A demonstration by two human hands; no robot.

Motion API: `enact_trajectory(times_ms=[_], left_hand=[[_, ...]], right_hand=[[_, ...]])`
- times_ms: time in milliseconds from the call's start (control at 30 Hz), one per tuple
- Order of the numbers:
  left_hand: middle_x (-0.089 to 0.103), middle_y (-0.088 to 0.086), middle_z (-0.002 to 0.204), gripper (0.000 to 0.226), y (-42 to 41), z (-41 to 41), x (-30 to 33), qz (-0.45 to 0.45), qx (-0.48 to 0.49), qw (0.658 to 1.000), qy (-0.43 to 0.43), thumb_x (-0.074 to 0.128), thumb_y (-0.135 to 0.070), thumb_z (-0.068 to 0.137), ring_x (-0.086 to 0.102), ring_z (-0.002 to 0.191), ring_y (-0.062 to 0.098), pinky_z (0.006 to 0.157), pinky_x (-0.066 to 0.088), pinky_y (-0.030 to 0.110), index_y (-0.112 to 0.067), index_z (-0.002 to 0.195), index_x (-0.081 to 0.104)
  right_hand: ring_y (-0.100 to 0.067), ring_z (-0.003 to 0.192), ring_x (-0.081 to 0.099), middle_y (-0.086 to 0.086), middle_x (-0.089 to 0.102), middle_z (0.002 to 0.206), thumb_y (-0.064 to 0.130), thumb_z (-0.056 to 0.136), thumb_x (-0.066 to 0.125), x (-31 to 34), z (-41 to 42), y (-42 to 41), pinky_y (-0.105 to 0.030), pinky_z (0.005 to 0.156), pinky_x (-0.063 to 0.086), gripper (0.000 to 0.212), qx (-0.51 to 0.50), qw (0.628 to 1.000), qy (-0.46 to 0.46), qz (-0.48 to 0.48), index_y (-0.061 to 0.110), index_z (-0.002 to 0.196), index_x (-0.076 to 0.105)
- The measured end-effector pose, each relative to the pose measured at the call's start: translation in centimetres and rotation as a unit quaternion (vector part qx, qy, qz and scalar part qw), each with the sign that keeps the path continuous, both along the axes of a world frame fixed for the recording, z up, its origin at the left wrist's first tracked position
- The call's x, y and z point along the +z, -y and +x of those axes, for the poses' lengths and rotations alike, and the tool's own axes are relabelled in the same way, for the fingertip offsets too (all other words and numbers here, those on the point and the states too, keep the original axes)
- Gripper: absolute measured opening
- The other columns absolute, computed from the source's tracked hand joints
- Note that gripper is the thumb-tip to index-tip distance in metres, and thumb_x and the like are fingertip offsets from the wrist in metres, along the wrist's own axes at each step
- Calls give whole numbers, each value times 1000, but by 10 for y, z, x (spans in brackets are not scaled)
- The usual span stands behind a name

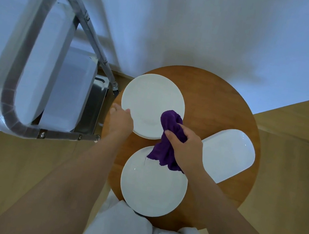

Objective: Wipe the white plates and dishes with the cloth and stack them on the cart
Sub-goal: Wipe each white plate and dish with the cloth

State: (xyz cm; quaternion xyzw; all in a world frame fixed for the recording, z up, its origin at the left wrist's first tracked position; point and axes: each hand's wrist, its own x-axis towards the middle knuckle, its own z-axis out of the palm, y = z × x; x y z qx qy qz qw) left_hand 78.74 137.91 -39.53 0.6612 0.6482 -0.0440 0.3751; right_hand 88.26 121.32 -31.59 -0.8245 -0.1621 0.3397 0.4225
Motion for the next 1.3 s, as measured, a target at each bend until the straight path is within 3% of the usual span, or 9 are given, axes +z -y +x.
enact_trajectory(times_ms=[167, 267, 400, 633, 767, 933, 1067, 1133, 1300], left_hand=[[34, 13, 150, 66, 6, -6, 0, 38, -66, 992, -96, 34, -43, 101, 42, 133, 33, 103, 42, 47, -12, 153, 8], [30, 16, 153, 61, 7, -8, -2, 34, -75, 996, -44, 36, -35, 102, 39, 135, 37, 106, 39, 50, -12, 153, 11], [36, 15, 150, 59, 5, 0, 6, 10, -7, 1000, 14, 39, -30, 102, 43, 132, 36, 103, 42, 46, -11, 152, 14], [60, 15, 125, 39, 4, -4, 8, 19, -6, 1000, 21, 48, -30, 100, 62, 110, 30, 92, 52, 40, -6, 130, 51], [64, 14, 115, 32, 4, -6, 11, 61, -32, 998, 17, 50, -29, 99, 64, 102, 28, 85, 52, 35, -6, 121, 58], [64, 12, 119, 37, -2, -3, 18, 91, -72, 993, -6, 51, -29, 98, 65, 103, 30, 87, 53, 38, -9, 128, 51], [64, 11, 112, 43, -7, -3, 20, 85, -78, 991, -60, 58, -31, 95, 63, 84, 24, 68, 47, 28, -10, 128, 41], [64, 11, 109, 44, -8, -2, 20, 77, -87, 989, -87, 59, -32, 94, 57, 76, 20, 66, 45, 27, -10, 127, 38], [53, 14, 126, 49, -19, 6, 26, 45, -125, 983, -130, 62, -28, 93, 60, 108, 29, 89, 51, 35, -8, 131, 39]], right_hand=[[-12, 89, 61, 2, 64, 100, 31, 88, 63, -2, -1, 1, -24, 73, 54, 31, 4, 1000, -7, -7, 18, 116, 59], [-15, 90, 62, 0, 65, 101, 31, 88, 63, -2, -3, 0, -32, 77, 56, 32, 5, 1000, -8, -10, 17, 117, 59], [-13, 88, 62, 1, 65, 98, 31, 88, 63, -3, -4, 0, -31, 76, 56, 29, 7, 1000, -7, -10, 18, 113, 60], [-10, 86, 60, 5, 62, 96, 30, 88, 63, -5, -3, 1, -22, 71, 53, 30, 8, 1000, -13, -16, 18, 115, 58], [-11, 86, 61, 4, 63, 95, 29, 88, 63, -8, -2, 2, -21, 70, 53, 25, 1, 1000, -21, -20, 20, 112, 58], [-11, 87, 61, 4, 64, 96, 30, 88, 64, -10, -2, 3, -20, 69, 52, 25, -2, 1000, -21, -19, 20, 111, 60], [-9, 86, 61, 5, 64, 97, 30, 88, 63, -12, -2, 3, -15, 65, 49, 25, -3, 999, -26, -23, 21, 111, 59], [-10, 87, 60, 4, 63, 97, 30, 88, 63, -12, -1, 3, -15, 66, 50, 28, 0, 999, -22, -26, 20, 114, 59], [-13, 89, 61, 2, 64, 98, 31, 88, 63, -12, -2, 2, -23, 71, 53, 30, 4, 1000, -14, -25, 18, 115, 59]])
